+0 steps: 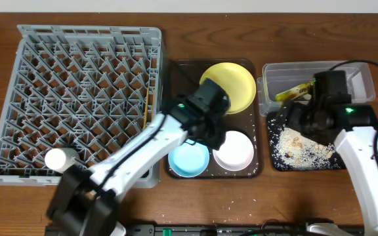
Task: Sort waste into correct bins and load items into the dishwasher
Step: 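Grasp the pink-white bowl with the left gripper and lift it, then lower the bowl into the back of the dish rack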
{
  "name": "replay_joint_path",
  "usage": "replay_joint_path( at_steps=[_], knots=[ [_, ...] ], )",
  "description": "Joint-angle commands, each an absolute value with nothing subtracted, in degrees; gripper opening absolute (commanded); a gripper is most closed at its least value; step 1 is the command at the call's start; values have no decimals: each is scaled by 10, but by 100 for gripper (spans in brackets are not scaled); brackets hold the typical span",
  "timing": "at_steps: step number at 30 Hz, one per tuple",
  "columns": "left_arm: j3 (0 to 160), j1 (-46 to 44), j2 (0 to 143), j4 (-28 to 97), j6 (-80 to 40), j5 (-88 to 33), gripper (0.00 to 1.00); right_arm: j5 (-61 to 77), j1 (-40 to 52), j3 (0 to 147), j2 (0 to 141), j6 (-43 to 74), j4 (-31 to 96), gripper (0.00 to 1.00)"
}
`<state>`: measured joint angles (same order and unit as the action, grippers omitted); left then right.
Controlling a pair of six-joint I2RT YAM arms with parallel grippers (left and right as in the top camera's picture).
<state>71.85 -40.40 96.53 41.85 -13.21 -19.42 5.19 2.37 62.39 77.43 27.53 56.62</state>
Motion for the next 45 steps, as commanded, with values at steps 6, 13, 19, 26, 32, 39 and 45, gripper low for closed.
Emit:
replay_joint_path(
  at_steps=[6,13,19,26,32,39,45],
  knots=[
    [714,-416,1083,363,-143,-180,47,63,16,625,766,286,575,99],
    [718,-415,1103,361,-143,-186,8,63,16,625,766,286,575,99],
    [733,-402,1044,373,-143,-190,8,63,18,625,766,286,575,99],
    [738,-325,878,414,-142,-79,7,63,18,625,766,286,576,99],
    [737,-243,794,457,-142,344,7,65,20,625,766,282,575,99],
    [736,-170,827,380,-103,550,8,65,20,625,766,282,571,99],
    [736,-139,913,270,1,672,7,69,25,625,766,282,569,99]
  ],
)
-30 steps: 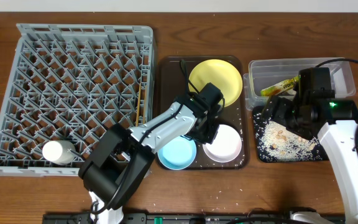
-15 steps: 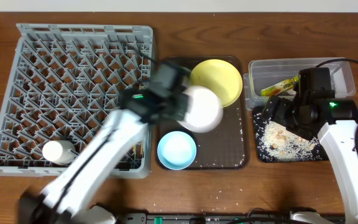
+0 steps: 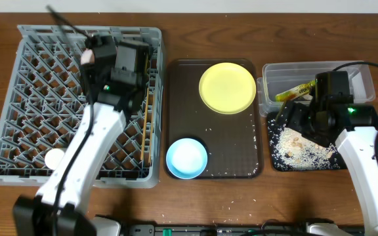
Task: Sort waste into correct bins and load items into the dishwasher
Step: 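Lower the bowl into the back of the dish rack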
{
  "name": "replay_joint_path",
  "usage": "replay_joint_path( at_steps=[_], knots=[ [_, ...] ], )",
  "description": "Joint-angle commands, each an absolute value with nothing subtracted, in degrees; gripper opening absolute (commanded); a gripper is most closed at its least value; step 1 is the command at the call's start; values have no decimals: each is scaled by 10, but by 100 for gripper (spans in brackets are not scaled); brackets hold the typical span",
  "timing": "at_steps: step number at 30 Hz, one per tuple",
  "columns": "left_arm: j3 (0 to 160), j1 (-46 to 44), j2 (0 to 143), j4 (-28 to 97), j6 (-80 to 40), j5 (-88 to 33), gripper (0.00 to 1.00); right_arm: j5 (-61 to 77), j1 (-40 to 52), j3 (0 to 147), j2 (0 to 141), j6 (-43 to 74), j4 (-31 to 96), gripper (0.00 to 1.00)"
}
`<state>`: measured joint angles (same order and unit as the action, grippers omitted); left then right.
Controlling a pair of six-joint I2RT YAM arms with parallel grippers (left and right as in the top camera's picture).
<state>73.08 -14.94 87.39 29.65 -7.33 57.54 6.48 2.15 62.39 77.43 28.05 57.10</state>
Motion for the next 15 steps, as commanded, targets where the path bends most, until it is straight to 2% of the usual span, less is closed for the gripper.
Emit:
replay_joint_path(
  at_steps=[1,15],
  knots=[
    [736,-140,923,264,8,670,7,69,25,625,766,282,569,99],
    [736,-185,1037,243,9,688,7,72,25,625,766,282,568,99]
  ],
)
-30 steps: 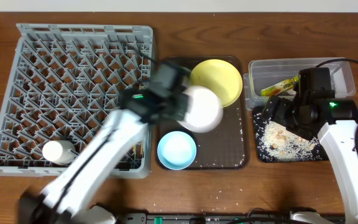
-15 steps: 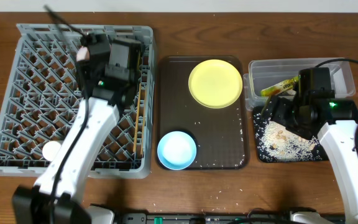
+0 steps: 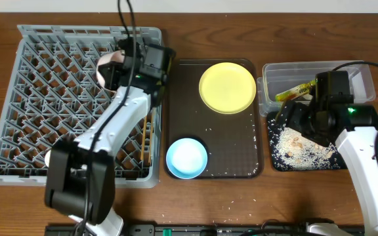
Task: Sort waste into correct bins and load items into the dishwasher
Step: 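Lower the bowl into the back of the dish rack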
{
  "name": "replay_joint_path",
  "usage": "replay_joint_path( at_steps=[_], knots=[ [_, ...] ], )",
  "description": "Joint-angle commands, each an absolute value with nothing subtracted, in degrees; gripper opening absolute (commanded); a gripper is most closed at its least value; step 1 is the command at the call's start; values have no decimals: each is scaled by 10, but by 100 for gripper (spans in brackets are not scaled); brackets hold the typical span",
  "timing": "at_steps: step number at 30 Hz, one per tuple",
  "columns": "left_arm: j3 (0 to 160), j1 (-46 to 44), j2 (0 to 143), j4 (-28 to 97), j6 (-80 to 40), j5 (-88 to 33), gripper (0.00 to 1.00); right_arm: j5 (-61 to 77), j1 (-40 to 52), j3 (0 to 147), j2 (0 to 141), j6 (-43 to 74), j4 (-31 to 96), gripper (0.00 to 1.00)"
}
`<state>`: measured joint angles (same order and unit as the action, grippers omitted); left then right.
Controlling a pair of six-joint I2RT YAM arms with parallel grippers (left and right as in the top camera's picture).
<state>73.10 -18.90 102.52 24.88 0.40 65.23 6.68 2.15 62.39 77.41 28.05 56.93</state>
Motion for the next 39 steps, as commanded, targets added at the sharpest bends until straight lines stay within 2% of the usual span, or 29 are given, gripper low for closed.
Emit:
replay_joint_path(
  at_steps=[1,5,8,20,23,29,39],
  knots=[
    [736,-184,1038,243,9,689,8,72,25,625,766,282,568,99],
    [736,-171,1038,228,20,763,7,80,25,625,766,282,568,99],
    [736,-156,1038,210,52,766,7,80,25,625,766,282,568,99],
    [736,-62,1039,174,60,686,7,80,25,625,766,282,568,99],
    [733,-62,1039,174,59,639,7,80,25,625,766,282,567,99],
    [731,-72,1070,174,58,637,8,80,25,625,766,282,567,99],
    [731,-100,1105,152,79,726,8,80,25,625,766,282,566,99]
  ],
)
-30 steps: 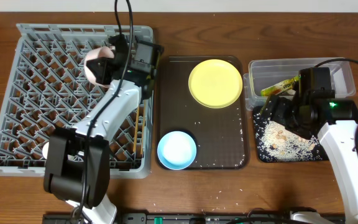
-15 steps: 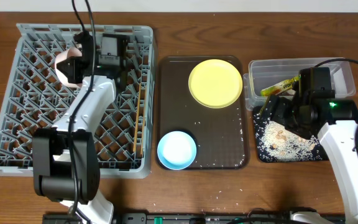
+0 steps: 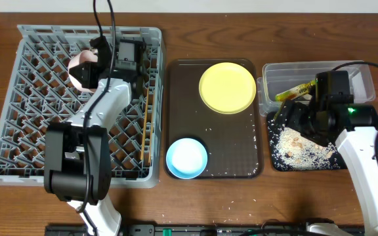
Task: Sort waste into correct bins and load items into the dishwasher
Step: 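Lower the bowl into the back of the dish rack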
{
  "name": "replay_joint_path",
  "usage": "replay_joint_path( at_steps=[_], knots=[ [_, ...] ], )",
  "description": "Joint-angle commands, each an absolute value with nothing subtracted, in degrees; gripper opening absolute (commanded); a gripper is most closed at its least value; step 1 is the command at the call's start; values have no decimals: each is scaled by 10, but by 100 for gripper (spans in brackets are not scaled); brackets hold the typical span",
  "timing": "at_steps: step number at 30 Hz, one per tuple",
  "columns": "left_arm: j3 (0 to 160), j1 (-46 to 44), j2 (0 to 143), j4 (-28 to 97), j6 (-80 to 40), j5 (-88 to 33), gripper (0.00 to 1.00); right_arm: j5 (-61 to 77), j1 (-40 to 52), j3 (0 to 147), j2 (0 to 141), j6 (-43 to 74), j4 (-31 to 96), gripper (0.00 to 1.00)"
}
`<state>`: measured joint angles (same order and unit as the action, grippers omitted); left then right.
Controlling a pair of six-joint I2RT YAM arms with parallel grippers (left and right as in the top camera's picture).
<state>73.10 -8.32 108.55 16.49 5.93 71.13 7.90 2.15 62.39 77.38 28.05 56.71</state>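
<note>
My left gripper (image 3: 98, 65) is over the back middle of the grey dishwasher rack (image 3: 18, 98), shut on a pink bowl (image 3: 82, 72) that is tipped on its edge. On the brown tray (image 3: 235, 141) lie a yellow plate (image 3: 227, 87) and a blue bowl (image 3: 187, 157). My right gripper (image 3: 286, 118) hangs over the left end of a black tray (image 3: 307, 157) strewn with crumbs; its fingers are too dark to read. A yellow-green wrapper (image 3: 293, 92) lies in the clear bin (image 3: 363, 82).
The rack fills the left side of the wooden table, with a yellow strip (image 3: 147, 124) along its right side. The clear bin stands behind the black tray at the far right. My left arm crosses the rack's front half.
The left gripper has shifted left over the rack with the pink bowl, which now sits further in from the rack's right wall. The right arm has not moved.
The left gripper was first down at the pink bowl on the brown tray beside the blue bowl. Then the bowl was off the tray, held over the rack's back, then nearer the rack's right wall, and now left again. The right arm stayed over the black tray throughout.
</note>
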Motion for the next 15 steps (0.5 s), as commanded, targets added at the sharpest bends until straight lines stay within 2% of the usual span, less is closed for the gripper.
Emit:
replay_joint_path(
  at_steps=[1,5,15],
  knots=[
    [731,-101,1105,139,94,743,8,80,25,625,766,282,566,99],
    [731,-99,1105,90,153,778,8,80,25,625,766,282,566,99],
    [730,-78,1105,87,153,769,7,80,25,625,766,273,566,99]
  ],
)
